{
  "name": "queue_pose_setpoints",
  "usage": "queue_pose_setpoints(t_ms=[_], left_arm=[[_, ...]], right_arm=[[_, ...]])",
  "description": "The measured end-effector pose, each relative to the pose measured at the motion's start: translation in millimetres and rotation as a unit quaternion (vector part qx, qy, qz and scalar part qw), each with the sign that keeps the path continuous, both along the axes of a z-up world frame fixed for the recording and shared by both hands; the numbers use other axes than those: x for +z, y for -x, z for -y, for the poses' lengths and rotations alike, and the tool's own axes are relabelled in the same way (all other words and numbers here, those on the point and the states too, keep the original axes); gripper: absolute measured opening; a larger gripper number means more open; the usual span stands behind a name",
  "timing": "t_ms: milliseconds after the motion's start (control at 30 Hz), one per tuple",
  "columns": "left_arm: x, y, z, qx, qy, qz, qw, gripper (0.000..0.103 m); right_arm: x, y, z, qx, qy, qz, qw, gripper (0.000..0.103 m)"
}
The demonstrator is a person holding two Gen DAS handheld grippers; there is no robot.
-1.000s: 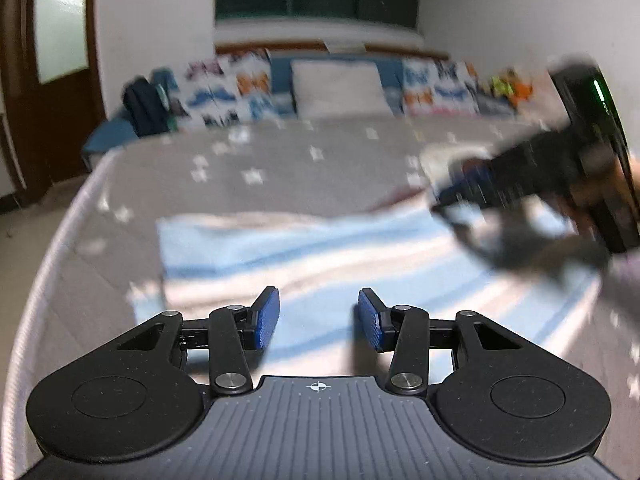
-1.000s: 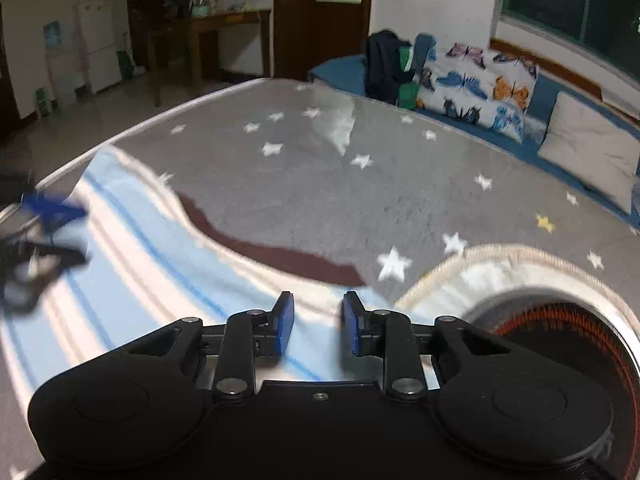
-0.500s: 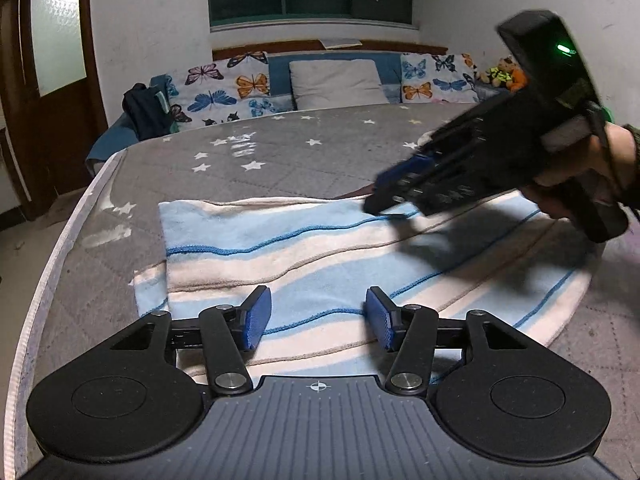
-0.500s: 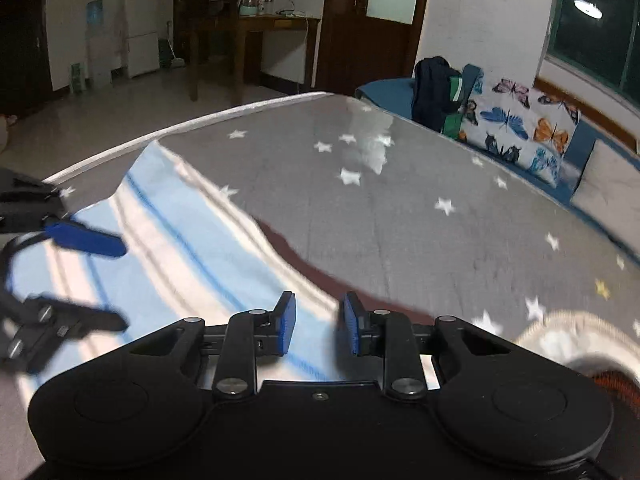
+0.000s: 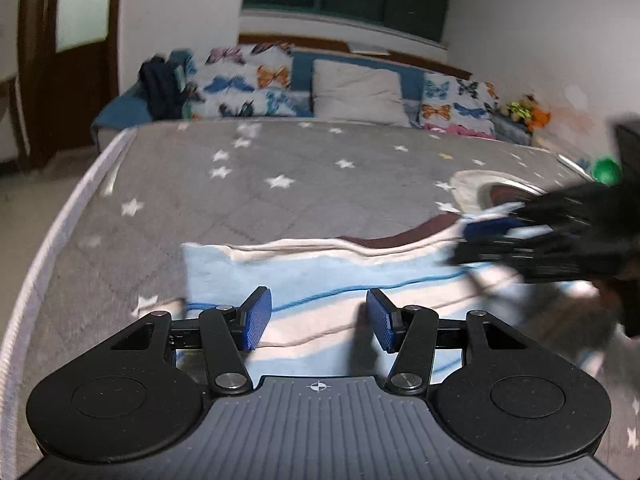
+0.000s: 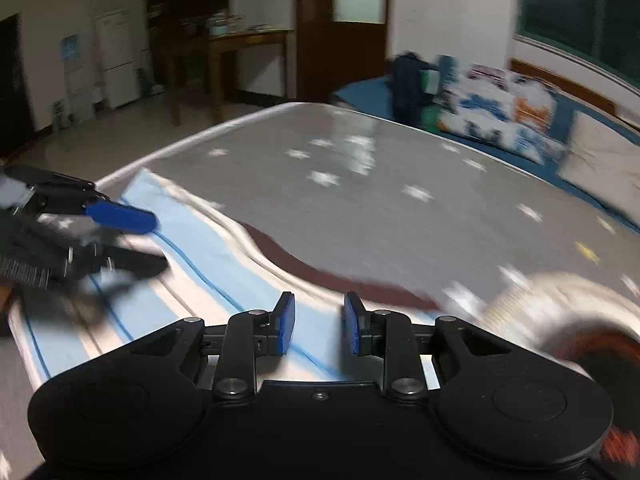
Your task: Fold clothes
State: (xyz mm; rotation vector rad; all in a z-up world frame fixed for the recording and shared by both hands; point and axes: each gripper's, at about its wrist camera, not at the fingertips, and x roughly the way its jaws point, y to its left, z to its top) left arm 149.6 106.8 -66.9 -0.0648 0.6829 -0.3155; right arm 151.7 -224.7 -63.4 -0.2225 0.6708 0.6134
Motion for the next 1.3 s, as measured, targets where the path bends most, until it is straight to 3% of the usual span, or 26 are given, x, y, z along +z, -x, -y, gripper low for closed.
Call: queue_pose_setpoints(t_ms=[100, 233, 367, 567, 633, 733, 933, 1300], left_arm=[[-0.4, -5.6, -9.0, 0.012, 0.032, -0.009, 0.9994, 0.054], [6.9, -8.6, -8.6, 0.02, 0.036, -0.009, 0.9991, 0.055], [13.0, -12.2, -7.0, 0.03, 0.026, 0.002, 0.9992, 0.058], [1.9, -23.6, -8.3, 0.041, 0.019, -0.011, 0.9989, 0.058], [5.0, -20.2, -8.7, 0.046, 0.019, -0.013, 0.9987, 0.058], [10.9, -9.1, -11.0, 0.05, 0.021, -0.004, 0.9985, 0.059], [22.5, 38.1, -26.5, 0.093, 0.004, 0.024, 0.9954, 0.063], [13.7, 73.1, -50.9, 0.136, 0.024, -0.012, 0.9903, 0.065]], right_arm=[[-3.9, -1.5, 34.4, -0.047, 0.002, -0.001, 0.999, 0.029], [-8.7, -12.4, 79.7, -0.112, -0.022, -0.013, 0.993, 0.028], [-4.8, -14.0, 81.0, -0.112, -0.025, -0.003, 0.993, 0.029], [-12.6, -24.5, 78.9, -0.116, -0.025, -0.02, 0.993, 0.029], [-7.3, -19.5, 82.4, -0.12, -0.032, -0.023, 0.992, 0.036], [0.5, 0.9, 94.1, -0.124, -0.024, -0.011, 0.992, 0.046], [-6.2, 35.2, 121.2, -0.146, -0.009, -0.022, 0.989, 0.054], [-18.4, 44.5, 123.3, -0.156, -0.057, -0.043, 0.985, 0.054]])
